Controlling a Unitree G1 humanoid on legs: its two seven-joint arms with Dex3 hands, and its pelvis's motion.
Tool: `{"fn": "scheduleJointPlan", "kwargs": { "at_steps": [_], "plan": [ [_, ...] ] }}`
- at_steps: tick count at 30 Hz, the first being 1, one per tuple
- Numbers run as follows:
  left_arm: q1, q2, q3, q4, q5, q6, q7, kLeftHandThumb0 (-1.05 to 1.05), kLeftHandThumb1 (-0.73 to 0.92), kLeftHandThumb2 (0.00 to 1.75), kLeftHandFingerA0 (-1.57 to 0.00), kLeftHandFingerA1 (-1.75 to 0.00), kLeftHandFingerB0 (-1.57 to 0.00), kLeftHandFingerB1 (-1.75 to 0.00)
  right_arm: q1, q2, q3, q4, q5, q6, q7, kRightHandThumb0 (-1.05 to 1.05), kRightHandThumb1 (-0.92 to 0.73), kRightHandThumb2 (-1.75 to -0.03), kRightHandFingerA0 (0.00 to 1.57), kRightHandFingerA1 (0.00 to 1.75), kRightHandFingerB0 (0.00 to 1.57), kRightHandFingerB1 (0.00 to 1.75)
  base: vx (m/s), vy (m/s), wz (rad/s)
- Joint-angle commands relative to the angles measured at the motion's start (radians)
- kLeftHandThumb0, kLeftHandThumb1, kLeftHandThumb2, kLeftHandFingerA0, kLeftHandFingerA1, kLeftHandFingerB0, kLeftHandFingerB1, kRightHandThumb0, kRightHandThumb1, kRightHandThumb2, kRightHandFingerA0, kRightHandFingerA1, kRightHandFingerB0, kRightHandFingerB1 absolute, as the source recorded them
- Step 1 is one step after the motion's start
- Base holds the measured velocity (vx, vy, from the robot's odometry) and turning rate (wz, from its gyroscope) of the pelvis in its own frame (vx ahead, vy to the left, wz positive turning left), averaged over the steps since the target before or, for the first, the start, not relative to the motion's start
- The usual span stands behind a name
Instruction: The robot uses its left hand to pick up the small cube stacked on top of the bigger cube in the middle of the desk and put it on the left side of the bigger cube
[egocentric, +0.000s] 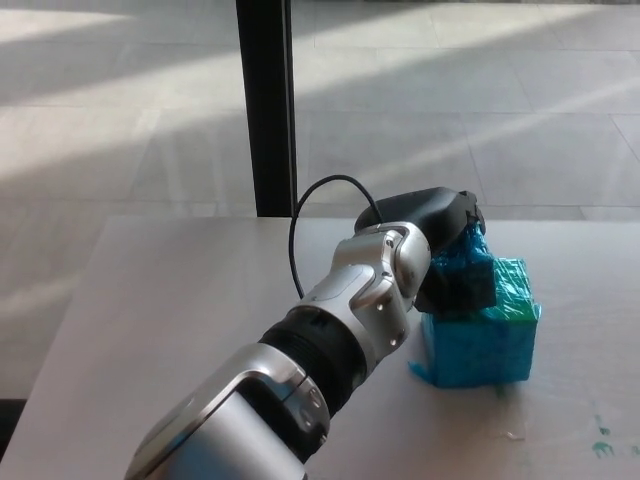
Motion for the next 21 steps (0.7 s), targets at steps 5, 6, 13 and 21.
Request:
{"fn": "scheduleJointPlan", "kwargs": {
  "at_steps": [5, 6, 13, 21],
  "plan": [
    [0.011, -0.06, -0.005, 0.062, -0.015, 0.006, -0.019, -0.25, 0.76, 0.81, -0.59, -1.23, -0.62, -0.82, -0.017, -0.015, 0.006, 0.048, -0.007, -0.037, -0.021, -0.32, -0.72, -0.62, 0.62, 0.54, 0.52, 0.38, 0.0, 0.0, 0.0],
    [0.008, -0.056, 0.006, 0.057, -0.023, -0.001, -0.012, -0.24, 0.77, 0.79, -0.58, -1.06, -0.63, -0.75, -0.017, -0.016, 0.009, 0.048, -0.01, -0.038, -0.022, -0.32, -0.72, -0.61, 0.62, 0.54, 0.52, 0.38, 0.0, 0.0, 0.0],
    [-0.028, -0.011, 0.023, 0.031, -0.014, -0.067, 0.041, -0.22, 0.79, 0.77, -0.62, -1.38, -0.59, -0.77, 0.005, -0.018, 0.005, 0.026, 0.004, -0.038, -0.017, -0.33, -0.73, -0.62, 0.6, 0.52, 0.52, 0.38, 0.0, 0.0, 0.0],
    [-0.054, 0.058, 0.036, 0.009, -0.001, -0.148, 0.085, -0.25, 0.74, 0.82, -0.71, -1.03, -0.67, -0.69, 0.028, -0.015, -0.001, -0.007, 0.013, -0.009, -0.006, -0.33, -0.73, -0.61, 0.61, 0.52, 0.51, 0.38, 0.0, 0.0, 0.0]
  ]
}}
